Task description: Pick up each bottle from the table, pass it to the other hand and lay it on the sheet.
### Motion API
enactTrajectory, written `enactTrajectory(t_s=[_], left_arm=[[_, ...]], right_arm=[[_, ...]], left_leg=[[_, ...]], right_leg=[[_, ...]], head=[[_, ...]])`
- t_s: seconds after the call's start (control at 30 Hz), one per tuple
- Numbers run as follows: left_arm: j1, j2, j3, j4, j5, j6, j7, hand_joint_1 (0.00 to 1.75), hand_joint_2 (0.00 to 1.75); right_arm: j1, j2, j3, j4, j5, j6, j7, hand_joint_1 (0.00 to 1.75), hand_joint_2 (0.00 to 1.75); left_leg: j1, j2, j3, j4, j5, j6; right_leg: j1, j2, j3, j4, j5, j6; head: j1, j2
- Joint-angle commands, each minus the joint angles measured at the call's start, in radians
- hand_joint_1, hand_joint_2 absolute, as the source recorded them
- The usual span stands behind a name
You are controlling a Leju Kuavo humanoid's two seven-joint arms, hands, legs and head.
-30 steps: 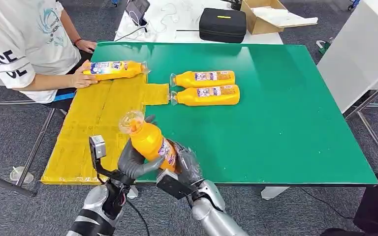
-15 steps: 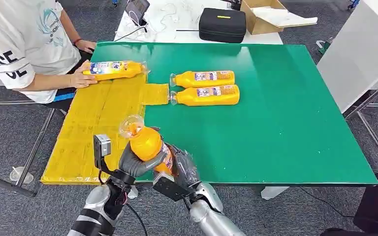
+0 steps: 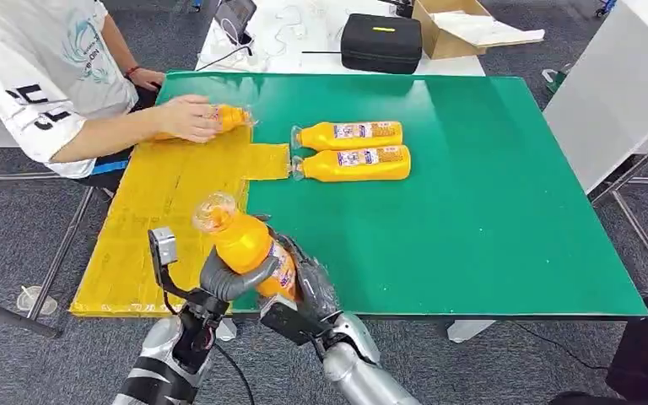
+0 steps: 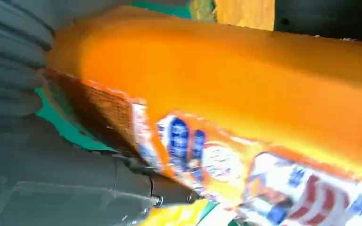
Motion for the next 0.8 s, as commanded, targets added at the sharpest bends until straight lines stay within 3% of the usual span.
enactTrajectory(t_s=[0.03, 0.07, 0.17, 0.4, 0.43, 0.53, 0.63, 0.8], left_arm=[[-0.157, 0.026, 0.162, 0.015, -0.114, 0.240, -0.069, 1.75, 1.75], [-0.188, 0.027, 0.203, 0.046, -0.122, 0.276, -0.073, 1.75, 1.75], [-0.245, 0.050, 0.250, 0.096, -0.213, 0.403, -0.130, 1.75, 1.75], [-0.250, 0.047, 0.252, 0.113, -0.220, 0.404, -0.136, 1.75, 1.75], [-0.259, 0.054, 0.235, 0.116, -0.354, 0.593, -0.179, 1.75, 1.75], [-0.297, 0.083, 0.224, 0.166, -0.533, 0.749, -0.179, 1.75, 1.75], [-0.370, 0.140, 0.140, 0.356, -0.837, 0.978, -0.154, 1.75, 1.75], [-0.441, 0.241, -0.032, 0.603, -1.240, 0.984, 0.007, 1.75, 1.75]], right_arm=[[0.047, -0.070, -0.075, -0.295, -0.139, 0.089, 0.000, 0.00, 0.00], [0.063, -0.082, -0.076, -0.349, -0.160, 0.111, -0.001, 0.00, 0.00], [0.088, -0.094, -0.065, -0.438, -0.180, 0.126, -0.014, 0.00, 0.00], [0.100, -0.096, -0.058, -0.458, -0.180, 0.126, -0.012, 0.00, 0.00], [0.103, -0.092, -0.057, -0.476, -0.209, 0.107, -0.058, 0.00, 0.00], [0.134, -0.085, -0.031, -0.596, -0.248, 0.057, -0.119, 0.00, 0.00], [0.138, -0.091, 0.012, -0.667, -0.272, 0.015, -0.121, 0.00, 0.00], [0.117, -0.106, 0.010, -0.633, -0.341, 0.052, -0.122, 0.00, 0.00]], left_leg=[[0.001, -0.002, 0.000, 0.001, 0.000, 0.000], [0.001, -0.002, 0.004, 0.001, -0.002, 0.001], [0.000, -0.002, 0.000, 0.000, 0.001, 0.001], [0.000, -0.002, 0.005, -0.001, -0.001, 0.001], [0.000, -0.001, 0.002, 0.000, 0.000, 0.001], [0.000, 0.000, 0.005, 0.000, -0.002, 0.001], [0.000, -0.001, 0.001, 0.000, 0.000, 0.000], [0.000, 0.000, 0.005, -0.001, 0.000, 0.000]], right_leg=[[0.001, -0.002, 0.000, 0.000, 0.000, -0.001], [0.002, -0.004, 0.005, 0.001, -0.002, -0.003], [0.001, -0.002, 0.001, 0.000, 0.000, -0.001], [0.001, -0.003, 0.006, -0.001, -0.002, -0.001], [0.000, -0.001, 0.002, 0.000, 0.000, -0.001], [0.001, -0.001, 0.006, 0.000, -0.002, -0.002], [0.000, -0.002, 0.002, 0.001, -0.001, -0.002], [0.001, -0.001, 0.005, -0.001, 0.000, -0.002]], head=[[0.000, 0.000], [0.000, 0.000], [0.000, 0.000], [0.000, 0.000], [0.000, 0.000], [0.000, 0.000], [0.000, 0.000], [0.000, 0.000]])
